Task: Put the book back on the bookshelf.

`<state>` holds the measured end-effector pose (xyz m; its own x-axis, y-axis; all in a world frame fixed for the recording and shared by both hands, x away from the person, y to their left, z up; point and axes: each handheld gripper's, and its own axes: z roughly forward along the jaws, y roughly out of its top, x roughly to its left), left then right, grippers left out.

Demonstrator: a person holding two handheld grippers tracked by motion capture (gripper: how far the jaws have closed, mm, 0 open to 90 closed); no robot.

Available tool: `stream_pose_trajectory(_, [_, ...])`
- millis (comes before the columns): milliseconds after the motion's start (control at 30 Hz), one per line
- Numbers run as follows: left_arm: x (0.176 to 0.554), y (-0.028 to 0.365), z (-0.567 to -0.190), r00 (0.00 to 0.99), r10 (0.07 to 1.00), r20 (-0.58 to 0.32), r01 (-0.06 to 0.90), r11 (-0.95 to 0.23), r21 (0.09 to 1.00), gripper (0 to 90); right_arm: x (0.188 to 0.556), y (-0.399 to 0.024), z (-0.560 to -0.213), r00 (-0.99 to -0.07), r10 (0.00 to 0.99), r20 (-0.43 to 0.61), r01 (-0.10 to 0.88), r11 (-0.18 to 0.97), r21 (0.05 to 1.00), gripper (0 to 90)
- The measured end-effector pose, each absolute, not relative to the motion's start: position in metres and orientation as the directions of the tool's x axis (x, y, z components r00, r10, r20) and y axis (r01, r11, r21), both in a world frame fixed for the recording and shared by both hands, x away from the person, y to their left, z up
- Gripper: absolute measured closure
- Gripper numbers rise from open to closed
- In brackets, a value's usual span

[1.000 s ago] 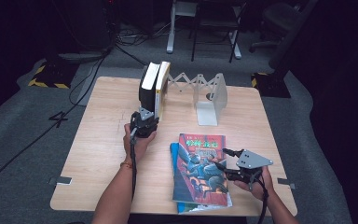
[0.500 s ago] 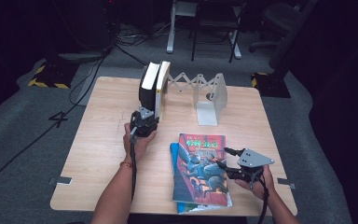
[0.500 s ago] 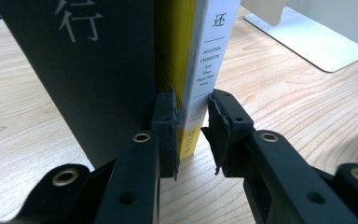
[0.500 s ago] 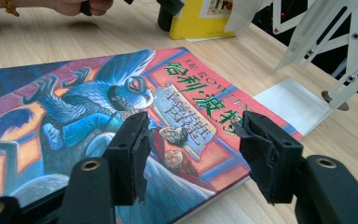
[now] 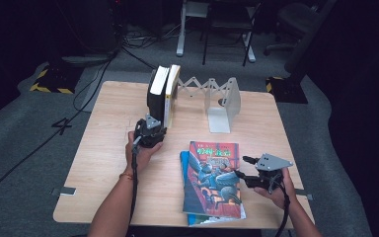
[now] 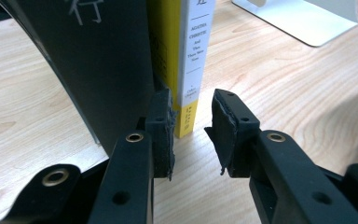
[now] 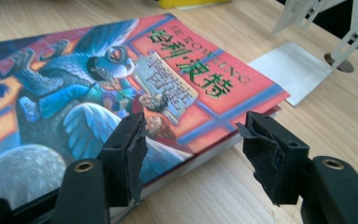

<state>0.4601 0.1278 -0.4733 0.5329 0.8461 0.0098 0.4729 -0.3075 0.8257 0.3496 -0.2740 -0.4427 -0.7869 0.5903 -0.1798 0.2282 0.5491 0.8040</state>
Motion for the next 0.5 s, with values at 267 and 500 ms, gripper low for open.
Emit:
stream_pose_trajectory(267, [0.441, 0.134, -0.464, 0.597, 0.802, 0.037, 0.438, -0.364, 0.822, 65.4, 0.348, -0.278, -0.445, -0.794, 0.586, -0.161, 0.261, 0.568, 0.78, 35.5])
stream_pose_trajectory(500, [0.419, 0.133, -0.46, 0.672, 0.737, 0.067, 0.396, -0.434, 0.809, 61.0, 0.341, -0.285, -0.445, -0.79, 0.597, -0.141, 0.283, 0.56, 0.779, 31.7])
